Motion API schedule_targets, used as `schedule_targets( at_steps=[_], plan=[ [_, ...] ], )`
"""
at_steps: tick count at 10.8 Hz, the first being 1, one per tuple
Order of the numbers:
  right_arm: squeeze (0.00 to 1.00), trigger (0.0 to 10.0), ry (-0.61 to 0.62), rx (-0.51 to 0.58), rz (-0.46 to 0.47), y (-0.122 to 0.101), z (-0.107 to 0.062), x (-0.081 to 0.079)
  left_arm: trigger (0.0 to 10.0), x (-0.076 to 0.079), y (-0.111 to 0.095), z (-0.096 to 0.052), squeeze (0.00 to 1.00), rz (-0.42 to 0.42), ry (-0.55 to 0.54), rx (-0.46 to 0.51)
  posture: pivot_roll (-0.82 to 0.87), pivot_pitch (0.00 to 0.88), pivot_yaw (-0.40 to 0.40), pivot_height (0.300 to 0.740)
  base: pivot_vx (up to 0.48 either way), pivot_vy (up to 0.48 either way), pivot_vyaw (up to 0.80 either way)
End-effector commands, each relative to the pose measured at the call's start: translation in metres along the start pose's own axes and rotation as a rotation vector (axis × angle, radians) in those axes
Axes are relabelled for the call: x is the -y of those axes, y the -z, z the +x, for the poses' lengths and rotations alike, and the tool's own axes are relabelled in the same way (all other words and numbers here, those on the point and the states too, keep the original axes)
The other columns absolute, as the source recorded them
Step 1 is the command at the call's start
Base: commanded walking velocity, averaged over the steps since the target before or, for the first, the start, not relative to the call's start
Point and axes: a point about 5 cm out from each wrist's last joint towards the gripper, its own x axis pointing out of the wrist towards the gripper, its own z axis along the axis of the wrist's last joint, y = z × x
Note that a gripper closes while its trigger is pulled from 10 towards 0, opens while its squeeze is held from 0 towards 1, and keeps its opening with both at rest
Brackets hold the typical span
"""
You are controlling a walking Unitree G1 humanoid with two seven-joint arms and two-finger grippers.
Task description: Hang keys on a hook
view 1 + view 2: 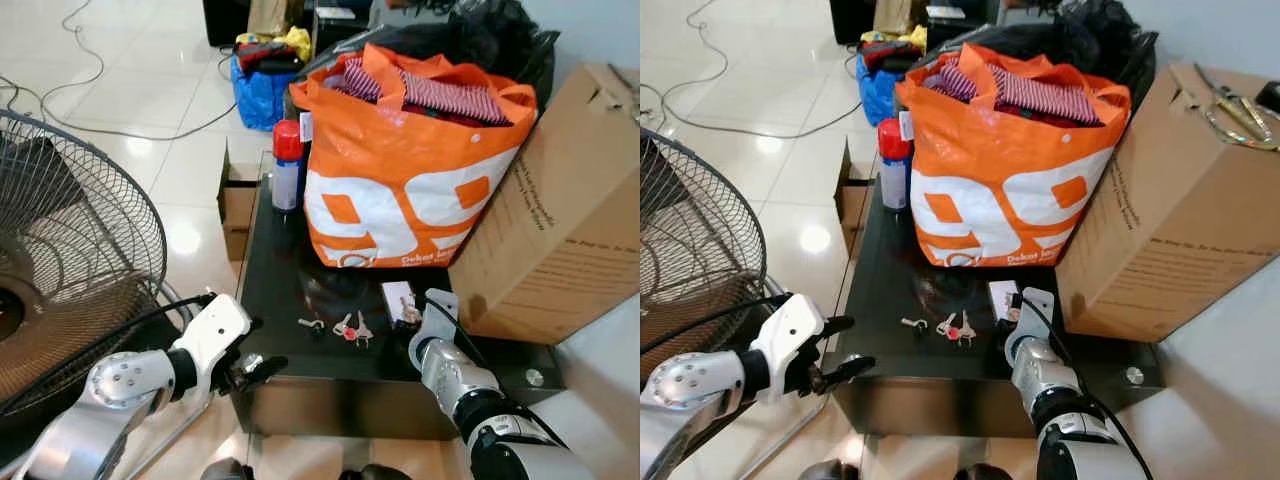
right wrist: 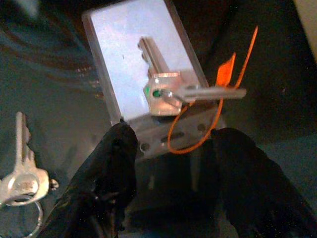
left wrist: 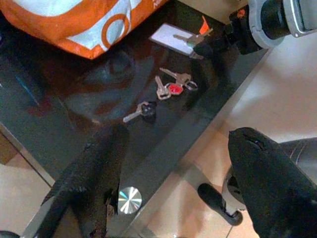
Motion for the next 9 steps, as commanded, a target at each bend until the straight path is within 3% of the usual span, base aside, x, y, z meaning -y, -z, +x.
schedule_targets(
  at_steps=[1,3,4,9],
  plan=[
    [0.00,4.0,0.030,0.007,0.038,-0.001,0.001,0.005,10.0,0.001,-0.002,-0.005,0.00,0.003,0.002,-0.002,0.10,0.131,-0.087,0.740,0.000,0.000,0.00],
    [0.00,1.9,0.054,0.024,0.061,-0.002,0.001,0.011,10.0,0.002,-0.001,-0.007,0.00,0.004,0.009,-0.011,0.10,0.142,-0.081,0.740,0.000,0.000,0.00],
    [0.00,0.0,0.061,0.028,0.063,-0.003,0.001,0.014,10.0,0.002,-0.001,-0.008,0.00,0.004,0.011,-0.012,0.11,0.146,-0.078,0.740,0.000,0.000,0.00],
    [0.00,0.0,0.067,0.058,0.042,-0.007,0.002,0.021,10.0,0.003,-0.003,-0.011,0.00,0.007,0.028,-0.025,0.11,0.158,-0.063,0.740,0.000,0.000,0.00]
  ],
)
